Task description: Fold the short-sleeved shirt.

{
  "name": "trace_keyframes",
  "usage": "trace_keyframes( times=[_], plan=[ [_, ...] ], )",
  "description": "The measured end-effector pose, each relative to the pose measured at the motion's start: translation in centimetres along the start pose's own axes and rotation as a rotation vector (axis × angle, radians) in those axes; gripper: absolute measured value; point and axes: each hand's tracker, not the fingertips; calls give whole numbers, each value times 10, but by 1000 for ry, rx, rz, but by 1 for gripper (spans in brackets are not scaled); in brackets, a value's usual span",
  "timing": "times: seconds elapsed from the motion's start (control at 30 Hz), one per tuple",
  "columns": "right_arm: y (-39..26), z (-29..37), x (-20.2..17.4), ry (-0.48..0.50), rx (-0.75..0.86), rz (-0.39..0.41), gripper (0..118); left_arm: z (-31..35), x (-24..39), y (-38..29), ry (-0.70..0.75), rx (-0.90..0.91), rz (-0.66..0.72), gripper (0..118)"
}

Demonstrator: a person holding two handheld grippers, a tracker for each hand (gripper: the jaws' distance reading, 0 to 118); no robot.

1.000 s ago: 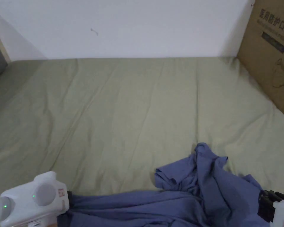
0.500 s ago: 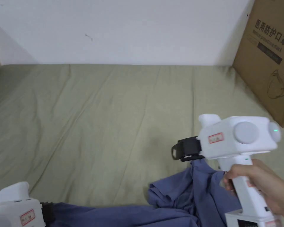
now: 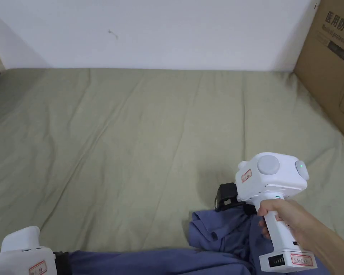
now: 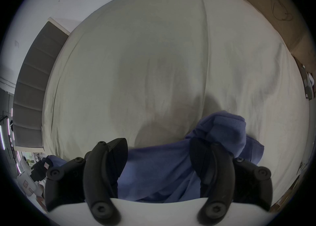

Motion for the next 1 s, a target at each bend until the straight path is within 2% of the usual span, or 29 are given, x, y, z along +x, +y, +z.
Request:
trace_keyframes(
  times=[0.03, 0.13, 0.17, 0.2, 0.23, 0.27, 0.43, 0.53, 0.7, 0.8, 1.0],
  plan=[
    [0, -3, -3, -7, -3, 1, 78, 0, 0, -1, -2, -1, 2, 2],
    [-5, -20, -13, -154, 9, 126, 67, -2, 1, -2, -18, -6, 11, 2],
    [-7, -19, -18, -158, 32, 134, 61, -2, 1, -3, -15, -12, 11, 2],
    [-7, -18, -22, -159, 36, 144, 46, -2, 1, -3, -12, -12, 7, 2],
    [-7, -15, -24, -154, 43, 151, 8, -2, 1, -3, -10, -10, 2, 2],
    [-6, -10, -25, -142, 57, 155, 1, -1, 2, -2, -6, -14, 0, 2],
    [7, 2, -13, -102, 59, 60, 1, 14, 3, 10, -19, 24, 1, 2],
    [8, 36, -15, -67, 150, 48, 1, 31, 8, 23, -24, 72, -42, 2],
    [11, 135, -22, -3, 322, 16, 1, 74, 21, 53, -33, 192, -76, 2],
    [14, 203, -23, -14, 439, 18, 1, 110, 33, 76, -25, 287, -105, 2],
    [25, 329, -14, -36, 651, -34, 1, 187, 64, 136, 7, 486, -196, 2]
  ],
)
